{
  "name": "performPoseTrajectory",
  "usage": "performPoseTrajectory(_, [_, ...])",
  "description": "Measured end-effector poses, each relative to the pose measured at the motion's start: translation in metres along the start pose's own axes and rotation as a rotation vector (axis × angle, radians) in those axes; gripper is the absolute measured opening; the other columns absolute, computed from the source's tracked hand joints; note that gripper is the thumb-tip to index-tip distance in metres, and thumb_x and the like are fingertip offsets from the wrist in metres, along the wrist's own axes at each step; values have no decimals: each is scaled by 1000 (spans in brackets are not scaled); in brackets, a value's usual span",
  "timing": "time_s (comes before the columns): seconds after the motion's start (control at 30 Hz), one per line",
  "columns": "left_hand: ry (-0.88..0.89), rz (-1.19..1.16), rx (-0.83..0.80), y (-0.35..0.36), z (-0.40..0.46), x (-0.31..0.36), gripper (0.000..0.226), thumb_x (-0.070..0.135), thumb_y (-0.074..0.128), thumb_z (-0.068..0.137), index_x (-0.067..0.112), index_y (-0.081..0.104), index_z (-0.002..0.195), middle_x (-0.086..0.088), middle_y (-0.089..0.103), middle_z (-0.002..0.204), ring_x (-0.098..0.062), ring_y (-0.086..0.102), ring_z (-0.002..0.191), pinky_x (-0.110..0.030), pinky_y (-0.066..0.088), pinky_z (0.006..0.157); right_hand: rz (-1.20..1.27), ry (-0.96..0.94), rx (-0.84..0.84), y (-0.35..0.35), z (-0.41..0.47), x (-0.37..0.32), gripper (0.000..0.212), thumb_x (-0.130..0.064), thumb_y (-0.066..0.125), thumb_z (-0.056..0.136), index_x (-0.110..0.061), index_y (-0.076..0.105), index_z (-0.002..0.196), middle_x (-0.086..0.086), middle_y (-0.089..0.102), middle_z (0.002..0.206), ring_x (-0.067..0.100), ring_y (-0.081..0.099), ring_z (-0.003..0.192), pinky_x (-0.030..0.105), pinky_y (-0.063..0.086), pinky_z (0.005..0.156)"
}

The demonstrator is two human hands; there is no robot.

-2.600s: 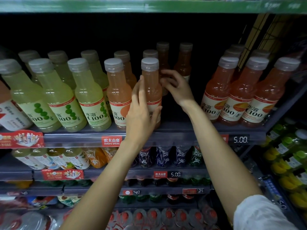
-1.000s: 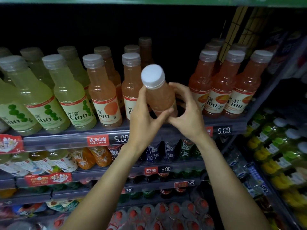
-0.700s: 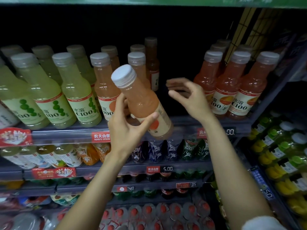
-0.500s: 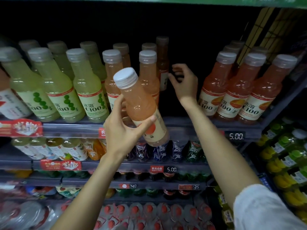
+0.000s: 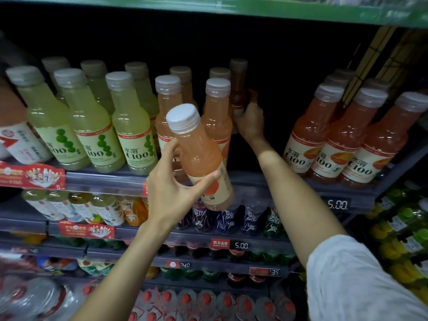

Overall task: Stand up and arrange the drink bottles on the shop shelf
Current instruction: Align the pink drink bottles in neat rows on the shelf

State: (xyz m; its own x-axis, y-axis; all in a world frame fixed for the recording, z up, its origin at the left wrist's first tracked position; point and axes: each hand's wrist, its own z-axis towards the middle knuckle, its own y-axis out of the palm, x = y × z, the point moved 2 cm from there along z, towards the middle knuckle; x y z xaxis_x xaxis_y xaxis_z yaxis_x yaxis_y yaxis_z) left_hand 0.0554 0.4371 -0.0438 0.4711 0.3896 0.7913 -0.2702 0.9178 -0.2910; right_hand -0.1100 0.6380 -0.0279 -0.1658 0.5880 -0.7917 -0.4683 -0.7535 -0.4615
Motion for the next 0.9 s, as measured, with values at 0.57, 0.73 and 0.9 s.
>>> performPoseTrajectory(0.57, [71,-61,-51,22,1,17,73,57,76,66,30,46,127,19,61,111,4,60,101,-23,53,82,261,44,-88,-60,-47,8,69,-10,70,81,-13,30,138,7,49,128,11,52,109,28,44,93])
performPoseTrajectory(0.73, [102,-62,-44,31,6,25,81,57,75,68,18,46,133,2,63,121,-9,61,108,-35,54,87,72,60,-77,-61,-47,2,70,-31,77,76,-18,41,135,10,38,133,17,46,117,29,41,99])
performPoseTrajectory(0.9, [113,-40,-30,37,12,26,79,56,75,69,22,45,133,1,63,121,-13,62,109,-36,56,81,229,37,-103,-63,-46,0,58,-13,72,81,-9,43,131,4,55,123,12,53,110,18,44,90])
